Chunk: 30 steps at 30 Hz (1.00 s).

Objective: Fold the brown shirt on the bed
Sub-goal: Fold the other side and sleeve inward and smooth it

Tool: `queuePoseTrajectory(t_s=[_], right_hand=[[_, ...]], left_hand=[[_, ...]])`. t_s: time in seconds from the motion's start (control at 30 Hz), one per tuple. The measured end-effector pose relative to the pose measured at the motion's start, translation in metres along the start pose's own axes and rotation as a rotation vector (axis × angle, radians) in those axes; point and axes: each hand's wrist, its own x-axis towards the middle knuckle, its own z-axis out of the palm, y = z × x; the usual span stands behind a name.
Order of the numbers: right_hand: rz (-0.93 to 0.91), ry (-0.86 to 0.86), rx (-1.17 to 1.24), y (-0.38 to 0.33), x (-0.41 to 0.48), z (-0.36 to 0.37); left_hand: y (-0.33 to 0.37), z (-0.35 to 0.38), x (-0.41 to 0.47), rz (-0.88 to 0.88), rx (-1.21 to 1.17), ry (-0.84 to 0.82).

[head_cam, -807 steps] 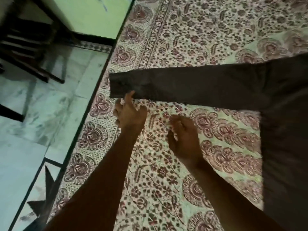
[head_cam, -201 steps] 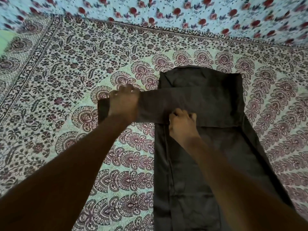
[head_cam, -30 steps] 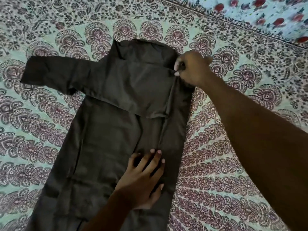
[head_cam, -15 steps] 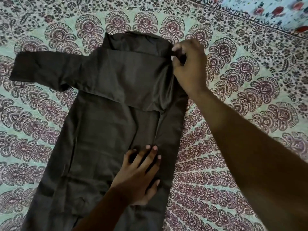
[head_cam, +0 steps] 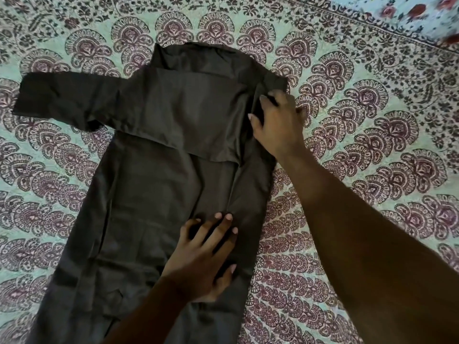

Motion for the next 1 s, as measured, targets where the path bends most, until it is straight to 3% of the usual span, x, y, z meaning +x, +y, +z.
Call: queuePoseTrajectory(t_s=[0.13,0.23,0.33,0.43,0.67,1.0], right_hand=[[-0.12,0.057,0.012,-0.008,0.023,-0.019],[-0.168,-0.154,0.056,-0.011,0.05,-0.029],[-0.078,-0.241,0.106,-0.009,0.075,-0.032],[-0.105,-0.297,0.142,-0.008,0.085,-0.036],[-0.182,0.012,0.429,-0.011,0.071,-0.032],[-0.122,0.035,0.456,-0.019,0.004,-0.02]], left_hand=[[0.0,-0.001,0.0,-0.012,-0.014,0.01],[-0.001,0.0,0.0,-0.014,-0.02,0.018],[-0.002,0.0,0.0,-0.01,-0.025,0.027],[-0.001,0.001,-0.001,-0.006,-0.015,0.031],[-0.002,0.005,0.0,-0.008,0.006,0.026],[-0.003,0.002,0.0,-0.015,-0.001,0.013]])
